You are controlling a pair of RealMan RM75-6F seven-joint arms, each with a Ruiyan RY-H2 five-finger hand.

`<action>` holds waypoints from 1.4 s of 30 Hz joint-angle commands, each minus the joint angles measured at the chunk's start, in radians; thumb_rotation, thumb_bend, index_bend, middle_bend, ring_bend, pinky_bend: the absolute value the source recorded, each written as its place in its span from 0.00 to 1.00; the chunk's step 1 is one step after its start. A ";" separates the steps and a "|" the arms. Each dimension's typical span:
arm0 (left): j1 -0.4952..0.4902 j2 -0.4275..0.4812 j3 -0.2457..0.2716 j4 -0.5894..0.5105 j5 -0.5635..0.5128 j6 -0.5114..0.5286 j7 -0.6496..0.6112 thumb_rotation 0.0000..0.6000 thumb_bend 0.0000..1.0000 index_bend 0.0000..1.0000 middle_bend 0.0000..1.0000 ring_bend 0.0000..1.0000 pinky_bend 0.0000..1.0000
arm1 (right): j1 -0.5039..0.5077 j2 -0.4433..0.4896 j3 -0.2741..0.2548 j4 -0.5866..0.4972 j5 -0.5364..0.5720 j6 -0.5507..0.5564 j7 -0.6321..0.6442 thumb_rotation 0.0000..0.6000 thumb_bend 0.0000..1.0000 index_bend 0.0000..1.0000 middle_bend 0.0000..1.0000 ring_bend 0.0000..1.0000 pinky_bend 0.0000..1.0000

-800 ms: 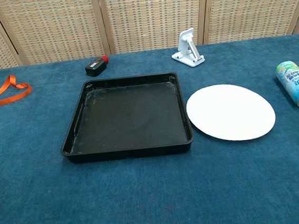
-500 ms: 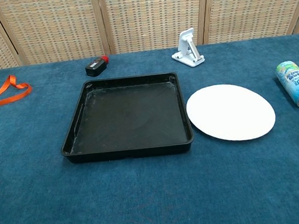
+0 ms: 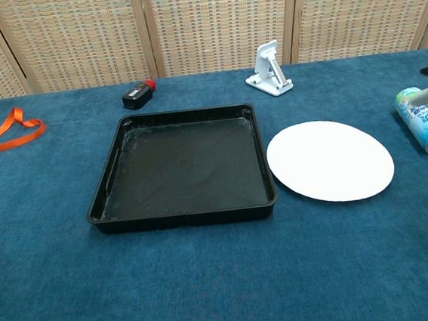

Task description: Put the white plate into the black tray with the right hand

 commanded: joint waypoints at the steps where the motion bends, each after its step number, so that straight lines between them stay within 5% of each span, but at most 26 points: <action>1: -0.001 0.001 0.000 -0.001 0.000 -0.001 0.000 1.00 0.00 0.00 0.00 0.00 0.00 | 0.031 -0.046 0.025 0.019 0.029 -0.047 -0.021 1.00 0.14 0.23 0.00 0.00 0.00; 17: -0.002 0.002 0.002 -0.004 0.001 -0.004 -0.001 1.00 0.00 0.00 0.00 0.00 0.00 | 0.115 -0.214 0.076 0.199 0.103 -0.149 -0.052 1.00 0.19 0.31 0.04 0.00 0.00; 42: -0.008 -0.012 -0.001 0.009 -0.011 -0.016 0.001 1.00 0.00 0.00 0.00 0.00 0.00 | 0.173 -0.344 0.068 0.427 0.127 -0.183 0.044 1.00 0.32 0.41 0.11 0.00 0.00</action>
